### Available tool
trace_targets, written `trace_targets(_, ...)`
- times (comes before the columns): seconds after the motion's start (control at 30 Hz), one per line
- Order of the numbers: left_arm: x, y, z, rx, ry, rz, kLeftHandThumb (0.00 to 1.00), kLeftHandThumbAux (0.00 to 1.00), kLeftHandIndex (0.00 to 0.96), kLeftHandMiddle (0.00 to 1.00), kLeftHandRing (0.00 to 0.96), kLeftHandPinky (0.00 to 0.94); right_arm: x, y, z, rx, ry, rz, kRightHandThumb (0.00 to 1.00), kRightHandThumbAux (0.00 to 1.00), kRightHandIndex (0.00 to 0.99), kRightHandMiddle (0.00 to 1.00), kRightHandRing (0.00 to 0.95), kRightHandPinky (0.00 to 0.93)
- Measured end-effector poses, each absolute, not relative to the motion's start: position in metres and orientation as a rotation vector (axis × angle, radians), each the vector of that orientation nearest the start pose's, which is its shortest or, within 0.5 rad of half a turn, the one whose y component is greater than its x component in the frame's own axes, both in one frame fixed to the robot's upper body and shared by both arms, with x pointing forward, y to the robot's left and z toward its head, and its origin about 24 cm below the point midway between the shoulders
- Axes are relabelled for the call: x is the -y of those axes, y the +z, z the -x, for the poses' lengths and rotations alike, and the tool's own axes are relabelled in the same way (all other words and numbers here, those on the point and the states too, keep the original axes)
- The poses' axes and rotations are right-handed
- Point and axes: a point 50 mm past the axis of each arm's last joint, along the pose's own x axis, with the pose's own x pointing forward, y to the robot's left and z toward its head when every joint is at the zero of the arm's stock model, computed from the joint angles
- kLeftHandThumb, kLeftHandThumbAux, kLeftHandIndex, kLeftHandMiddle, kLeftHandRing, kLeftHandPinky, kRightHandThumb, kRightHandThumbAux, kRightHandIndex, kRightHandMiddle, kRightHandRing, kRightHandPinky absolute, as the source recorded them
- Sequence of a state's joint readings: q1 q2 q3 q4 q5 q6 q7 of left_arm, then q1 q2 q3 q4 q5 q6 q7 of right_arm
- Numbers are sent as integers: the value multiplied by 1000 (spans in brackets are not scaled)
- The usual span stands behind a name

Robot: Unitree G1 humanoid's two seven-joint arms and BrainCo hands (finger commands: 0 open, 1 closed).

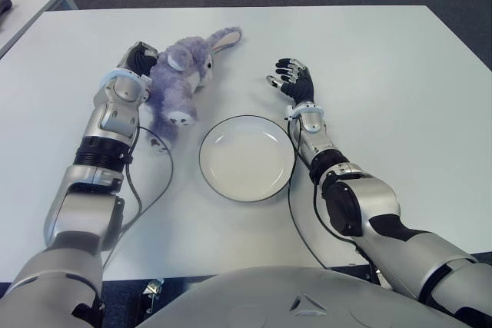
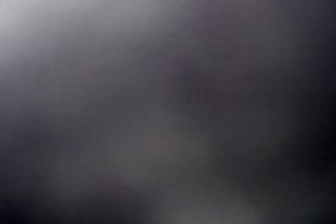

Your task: Put the doll into the plate.

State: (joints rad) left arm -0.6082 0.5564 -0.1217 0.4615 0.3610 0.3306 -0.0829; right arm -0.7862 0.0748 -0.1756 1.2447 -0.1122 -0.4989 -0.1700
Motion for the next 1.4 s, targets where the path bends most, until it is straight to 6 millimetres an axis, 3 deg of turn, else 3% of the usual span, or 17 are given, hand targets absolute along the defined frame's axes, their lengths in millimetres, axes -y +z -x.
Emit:
trace_targets(0.5, -251, 137, -355, -161, 139, -967, 954, 640, 778, 852, 857, 866, 90, 40, -359, 1, 3, 2, 228, 949, 290, 304, 274, 230)
trace_targets(0.77, -255, 142, -354, -158, 159, -1004, 951, 635, 766, 846, 855, 869, 90, 40, -359, 1, 0, 3, 249, 949, 292, 307, 275, 218)
trace_targets(1.13, -251, 165, -354, -108, 146, -1048, 952, 627, 764, 847, 857, 873, 91, 40, -359, 1, -6, 3, 306, 952, 287, 306, 280, 218)
trace_targets(1.4, -239, 184, -353, -48, 96, -1084, 960, 625, 776, 855, 863, 873, 90, 40, -359, 2, 0, 7, 214, 948, 304, 324, 295, 235)
